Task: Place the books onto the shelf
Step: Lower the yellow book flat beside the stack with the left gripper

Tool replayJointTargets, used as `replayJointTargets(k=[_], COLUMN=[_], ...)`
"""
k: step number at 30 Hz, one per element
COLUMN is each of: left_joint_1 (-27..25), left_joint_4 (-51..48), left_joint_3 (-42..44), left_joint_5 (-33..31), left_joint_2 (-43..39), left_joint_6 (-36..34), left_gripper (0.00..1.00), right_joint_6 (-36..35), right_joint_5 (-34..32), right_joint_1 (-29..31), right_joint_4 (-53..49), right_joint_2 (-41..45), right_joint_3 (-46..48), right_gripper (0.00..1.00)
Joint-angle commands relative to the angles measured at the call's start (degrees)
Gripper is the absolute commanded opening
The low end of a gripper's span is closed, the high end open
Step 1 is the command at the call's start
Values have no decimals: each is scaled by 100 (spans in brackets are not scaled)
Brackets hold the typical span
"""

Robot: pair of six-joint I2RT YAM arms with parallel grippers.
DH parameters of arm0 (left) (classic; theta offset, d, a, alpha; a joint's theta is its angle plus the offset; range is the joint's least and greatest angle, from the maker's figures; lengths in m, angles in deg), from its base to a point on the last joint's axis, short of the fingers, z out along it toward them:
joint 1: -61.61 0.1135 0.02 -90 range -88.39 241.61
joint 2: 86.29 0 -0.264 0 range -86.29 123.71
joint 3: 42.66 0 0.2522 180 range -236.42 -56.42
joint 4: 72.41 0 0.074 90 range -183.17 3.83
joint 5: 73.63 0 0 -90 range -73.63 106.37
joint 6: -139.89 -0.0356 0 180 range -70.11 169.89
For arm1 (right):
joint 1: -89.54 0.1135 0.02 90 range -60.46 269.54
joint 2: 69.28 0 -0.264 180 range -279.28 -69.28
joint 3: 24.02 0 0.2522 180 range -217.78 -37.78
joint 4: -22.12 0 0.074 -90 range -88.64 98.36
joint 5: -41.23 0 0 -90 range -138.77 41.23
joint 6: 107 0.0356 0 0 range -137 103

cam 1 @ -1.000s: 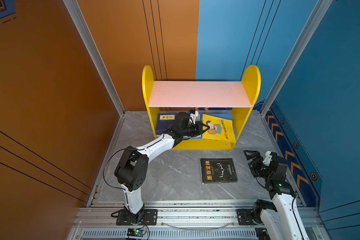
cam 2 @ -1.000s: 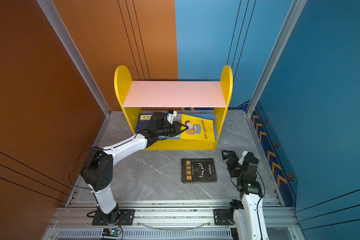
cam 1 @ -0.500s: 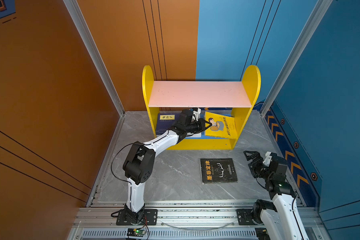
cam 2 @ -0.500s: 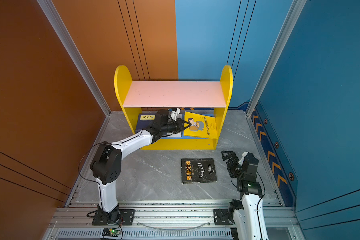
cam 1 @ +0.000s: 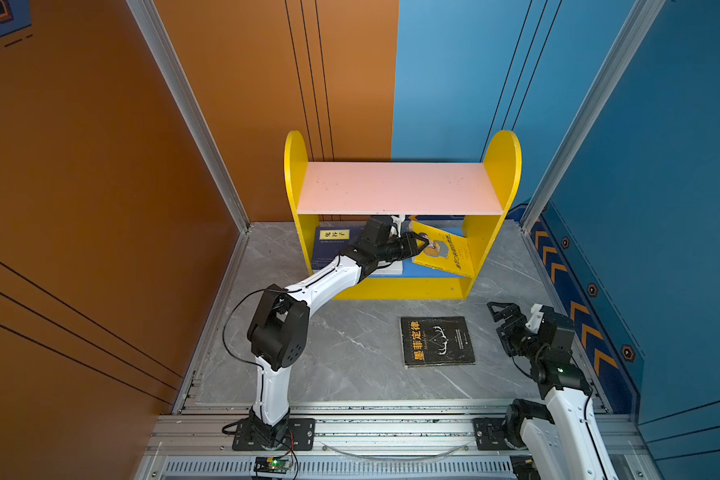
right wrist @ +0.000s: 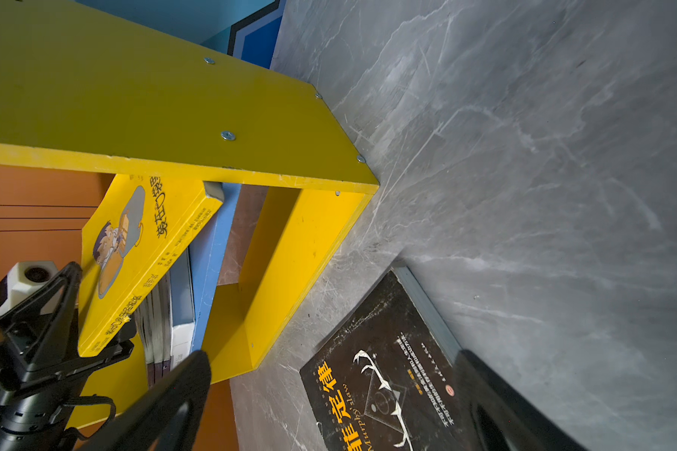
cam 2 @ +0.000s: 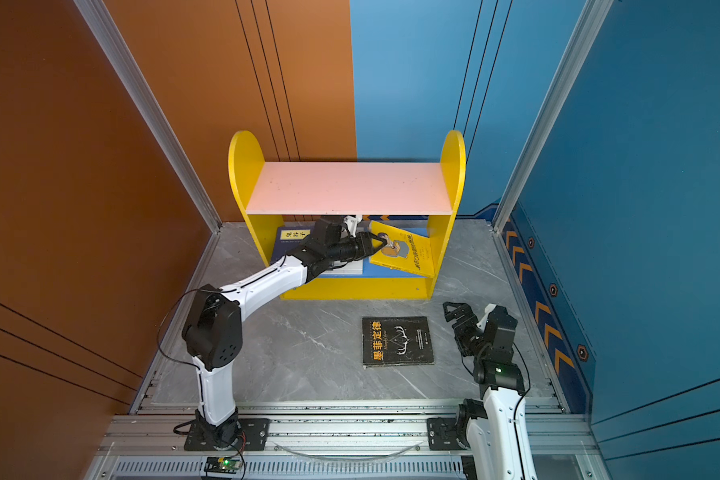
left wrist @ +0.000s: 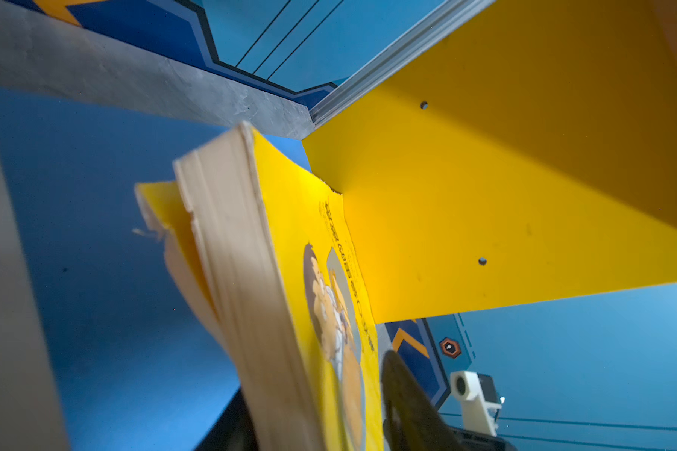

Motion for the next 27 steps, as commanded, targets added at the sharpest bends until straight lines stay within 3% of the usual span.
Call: replayJointTargets(k=[1, 3, 12, 18, 23, 27], left_joint_1=[-48, -70, -329, -502, -531, -598], left_joint_4=[-298, -514, -1593, -1981, -2150, -2233], left_joint_3=[-272, -320, -615, -808, -870, -854], left_joint_5=[-455, -664, -1764, -2279, -2452, -2571], left_joint_2=[-35, -66, -193, -201, -178, -240], left_joint_6=[-245, -332, -1017, -1332, -1355, -1435], left_gripper=[55, 63, 79, 83, 84, 85], right_joint_6=[-49, -87, -300, -460, -1096, -1367], right_joint_5=[-59, -67, -124, -217, -1062, -1250], right_joint_1=[-18, -23, 43, 168, 583, 779], right_joint_4=[-43, 2, 42, 192, 266, 683], right_joint_2=[28, 6, -186, -343, -305, -537], right_joint_3=[-123, -139, -386, -483, -717, -802], right_gripper=[98, 98, 99, 99, 99, 99])
